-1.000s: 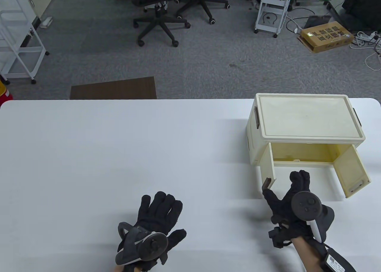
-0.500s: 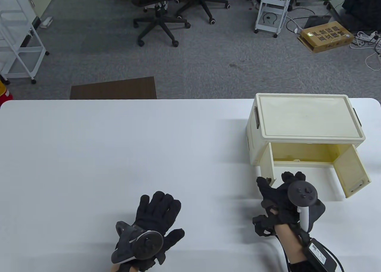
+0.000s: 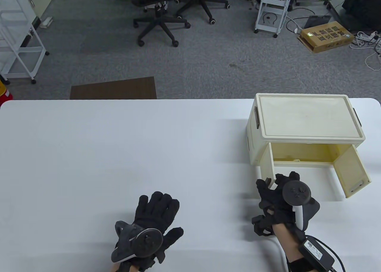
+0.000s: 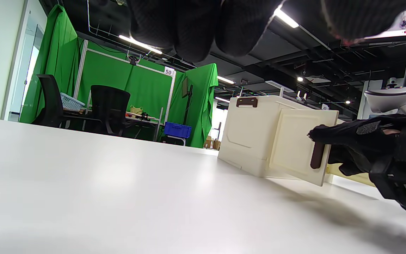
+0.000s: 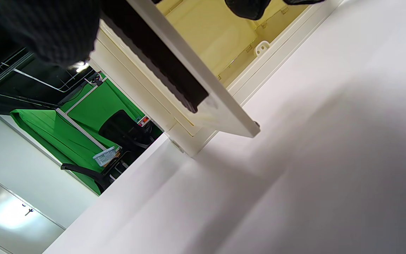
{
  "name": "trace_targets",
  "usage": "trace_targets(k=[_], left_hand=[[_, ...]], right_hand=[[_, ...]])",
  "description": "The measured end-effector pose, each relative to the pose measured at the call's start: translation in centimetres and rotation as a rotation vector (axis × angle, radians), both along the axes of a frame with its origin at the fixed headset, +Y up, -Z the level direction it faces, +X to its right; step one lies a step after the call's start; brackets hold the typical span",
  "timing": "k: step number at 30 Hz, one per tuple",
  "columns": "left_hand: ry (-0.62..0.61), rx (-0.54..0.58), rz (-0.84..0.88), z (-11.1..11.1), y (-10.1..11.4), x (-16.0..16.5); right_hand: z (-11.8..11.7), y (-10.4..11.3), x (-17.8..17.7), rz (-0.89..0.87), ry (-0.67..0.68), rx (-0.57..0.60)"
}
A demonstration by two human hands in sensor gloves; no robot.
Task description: Close cabinet door
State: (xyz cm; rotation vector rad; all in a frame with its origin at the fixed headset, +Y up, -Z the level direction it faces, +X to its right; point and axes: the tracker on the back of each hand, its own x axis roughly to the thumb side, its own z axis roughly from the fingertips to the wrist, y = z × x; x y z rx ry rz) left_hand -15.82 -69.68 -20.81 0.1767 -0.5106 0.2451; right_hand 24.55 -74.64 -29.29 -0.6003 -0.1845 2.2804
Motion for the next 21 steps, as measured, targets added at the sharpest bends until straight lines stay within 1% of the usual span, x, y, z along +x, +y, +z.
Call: trace_targets(k=[7, 21], left_hand=[[0.004, -0.027, -0.023, -0.26, -0.34, 0.17], [0.015, -0.028, -0.016, -0.25, -0.31, 0.01]], right_hand=[[-0.11, 0.31, 0.39, -0.022, -0.001, 0.014], [-0.02, 0.39, 0.63, -0.052, -0.003, 0.014]])
